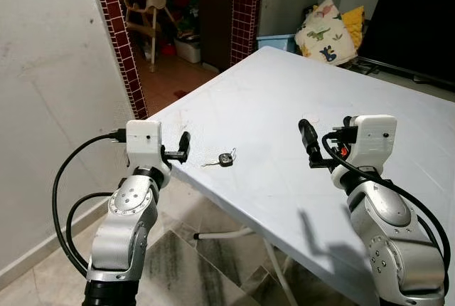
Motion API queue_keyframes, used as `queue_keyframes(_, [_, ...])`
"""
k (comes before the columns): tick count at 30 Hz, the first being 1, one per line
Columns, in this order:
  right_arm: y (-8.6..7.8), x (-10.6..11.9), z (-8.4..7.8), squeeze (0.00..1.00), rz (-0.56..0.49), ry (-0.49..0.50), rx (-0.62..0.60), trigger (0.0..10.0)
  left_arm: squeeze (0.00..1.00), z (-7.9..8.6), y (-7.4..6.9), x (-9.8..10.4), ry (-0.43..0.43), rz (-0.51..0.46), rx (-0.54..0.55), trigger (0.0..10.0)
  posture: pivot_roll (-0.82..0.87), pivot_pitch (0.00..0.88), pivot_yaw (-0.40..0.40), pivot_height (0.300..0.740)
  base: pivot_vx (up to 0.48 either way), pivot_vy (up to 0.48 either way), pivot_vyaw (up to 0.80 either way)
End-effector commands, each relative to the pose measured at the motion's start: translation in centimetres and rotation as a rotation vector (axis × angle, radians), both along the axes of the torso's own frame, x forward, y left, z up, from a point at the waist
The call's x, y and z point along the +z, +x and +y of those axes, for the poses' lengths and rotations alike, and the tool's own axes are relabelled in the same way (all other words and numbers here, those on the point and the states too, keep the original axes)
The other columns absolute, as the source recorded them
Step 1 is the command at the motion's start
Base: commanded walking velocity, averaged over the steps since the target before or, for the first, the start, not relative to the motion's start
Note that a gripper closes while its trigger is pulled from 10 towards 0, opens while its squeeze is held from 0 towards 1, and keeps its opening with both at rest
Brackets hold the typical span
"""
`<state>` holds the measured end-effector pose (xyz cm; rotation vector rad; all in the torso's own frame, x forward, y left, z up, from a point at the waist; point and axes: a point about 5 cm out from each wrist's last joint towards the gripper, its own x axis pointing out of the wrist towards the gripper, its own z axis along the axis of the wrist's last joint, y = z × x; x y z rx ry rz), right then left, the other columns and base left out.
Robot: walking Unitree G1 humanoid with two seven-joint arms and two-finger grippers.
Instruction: Hang keys on a hook
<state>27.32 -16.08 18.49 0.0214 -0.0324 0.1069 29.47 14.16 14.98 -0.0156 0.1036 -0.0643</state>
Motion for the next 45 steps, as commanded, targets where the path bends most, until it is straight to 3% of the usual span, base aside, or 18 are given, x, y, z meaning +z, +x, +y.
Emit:
queue_keyframes(1, [0.2,0.0,0.5,0.00,0.022,0.000,0.041,10.0,0.00,1.0,-0.2,-0.8,0.041,0.052,0.057,10.0,0.06,0.000,-0.007,0.740,0.000,0.000,0.00])
queue_keyframes(7, [0.8,-0.8,1.6,0.00,0.069,0.000,0.094,10.0,0.00,2.6,-0.8,-2.8,0.063,0.162,0.097,10.0,0.08,0.000,-0.011,0.740,0.000,0.000,0.00])
queue_keyframes(9, [1.2,-1.4,2.0,0.00,0.095,0.000,0.098,10.0,0.00,3.2,-1.5,-3.8,0.087,0.208,0.065,10.0,0.09,0.000,-0.016,0.740,0.000,0.000,0.00])
queue_keyframes(13, [1.5,-1.8,2.1,0.00,0.112,0.005,0.090,10.0,0.00,3.6,-2.2,-4.0,0.125,0.202,0.039,10.0,0.12,0.000,-0.029,0.740,0.000,0.000,0.00])
queue_keyframes(15, [1.7,-2.3,2.1,0.00,0.129,-0.058,0.097,10.0,0.00,3.8,-2.4,-3.9,0.134,0.200,0.045,10.0,0.12,0.000,-0.032,0.740,0.000,0.000,0.80])
queue_keyframes(18, [1.9,-2.3,2.3,0.00,0.119,-0.003,0.089,10.0,0.00,3.7,-2.4,-3.8,0.131,0.198,0.050,10.0,0.14,0.000,-0.042,0.740,0.000,0.000,0.80])
queue_keyframes(21, [2.2,-2.3,2.5,0.00,0.118,0.020,0.101,10.0,0.00,2.9,-2.7,-3.4,0.107,0.197,0.027,10.0,0.15,0.000,-0.046,0.740,0.000,0.000,0.80])
queue_keyframes(26, [2.6,-2.2,2.6,0.00,0.119,0.017,0.097,10.0,0.00,2.0,-2.5,-3.0,0.144,0.170,-0.026,10.0,0.15,0.000,-0.050,0.740,0.000,0.000,0.80])
queue_keyframes(33, [3.1,-2.2,2.6,0.00,0.118,0.017,0.078,10.0,0.00,1.1,-2.1,-3.5,0.134,0.208,-0.054,10.0,0.15,0.000,-0.047,0.740,0.000,0.000,0.80])
queue_keyframes(36, [3.3,-2.4,2.5,0.00,0.125,0.004,0.048,10.0,0.00,-0.3,-2.1,-3.5,0.090,0.216,-0.158,10.0,0.15,0.000,-0.051,0.740,0.000,0.000,0.80])
queue_keyframes(41, [3.7,-3.3,1.4,0.00,0.177,0.005,-0.069,10.0,0.00,-3.6,-2.4,-3.0,0.095,0.185,-0.476,10.0,0.16,0.000,-0.054,0.740,0.000,0.000,0.11])
queue_keyframes(45, [3.4,-3.8,0.9,0.00,0.202,-0.007,-0.118,10.0,0.00,-4.3,-2.4,-2.9,0.083,0.188,-0.513,10.0,0.15,0.000,-0.047,0.740,0.000,0.000,0.00])
